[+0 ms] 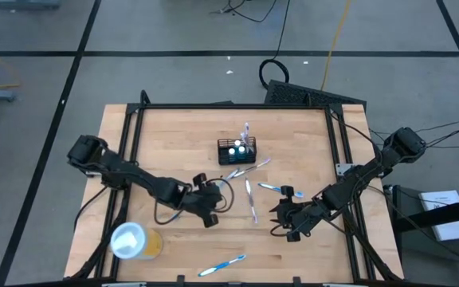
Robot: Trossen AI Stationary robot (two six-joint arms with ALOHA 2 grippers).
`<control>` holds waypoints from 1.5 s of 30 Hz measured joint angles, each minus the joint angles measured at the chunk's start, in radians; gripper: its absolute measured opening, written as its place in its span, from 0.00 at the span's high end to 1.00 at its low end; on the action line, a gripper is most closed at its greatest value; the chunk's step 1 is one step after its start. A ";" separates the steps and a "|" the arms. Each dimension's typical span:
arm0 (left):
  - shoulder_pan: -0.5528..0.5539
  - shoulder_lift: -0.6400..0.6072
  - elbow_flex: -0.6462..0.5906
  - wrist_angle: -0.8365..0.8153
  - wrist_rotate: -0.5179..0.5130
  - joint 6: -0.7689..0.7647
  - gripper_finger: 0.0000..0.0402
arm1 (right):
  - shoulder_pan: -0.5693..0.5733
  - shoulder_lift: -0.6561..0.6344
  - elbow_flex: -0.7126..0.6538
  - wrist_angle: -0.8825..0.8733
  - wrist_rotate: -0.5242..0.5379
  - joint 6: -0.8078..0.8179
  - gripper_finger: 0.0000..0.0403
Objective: Pick & Place toothbrushing station
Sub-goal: Put the blue toothbrush into the black organizer
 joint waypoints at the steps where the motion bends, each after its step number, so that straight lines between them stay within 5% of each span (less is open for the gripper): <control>1: -0.003 -0.006 -0.013 0.019 0.004 0.001 1.00 | -0.001 0.000 0.000 0.000 0.000 0.000 0.68; 9: 0.042 0.041 -0.028 0.153 0.146 0.059 1.00 | -0.017 0.000 0.000 -0.055 0.005 0.010 0.68; 13: 0.076 0.046 -0.028 0.138 0.181 0.084 0.96 | -0.041 0.000 0.000 -0.149 0.101 0.022 0.68; 29: 0.247 0.046 -0.027 0.104 0.207 0.171 0.92 | -0.180 0.000 0.000 -0.189 0.125 -0.069 0.68; 38: 0.213 0.046 -0.027 -0.107 0.203 0.063 0.92 | -0.121 0.000 0.000 -0.193 0.121 -0.040 0.68; 45: 0.142 0.046 -0.027 -0.106 0.266 0.002 0.92 | -0.082 0.000 0.000 -0.222 0.121 0.007 0.68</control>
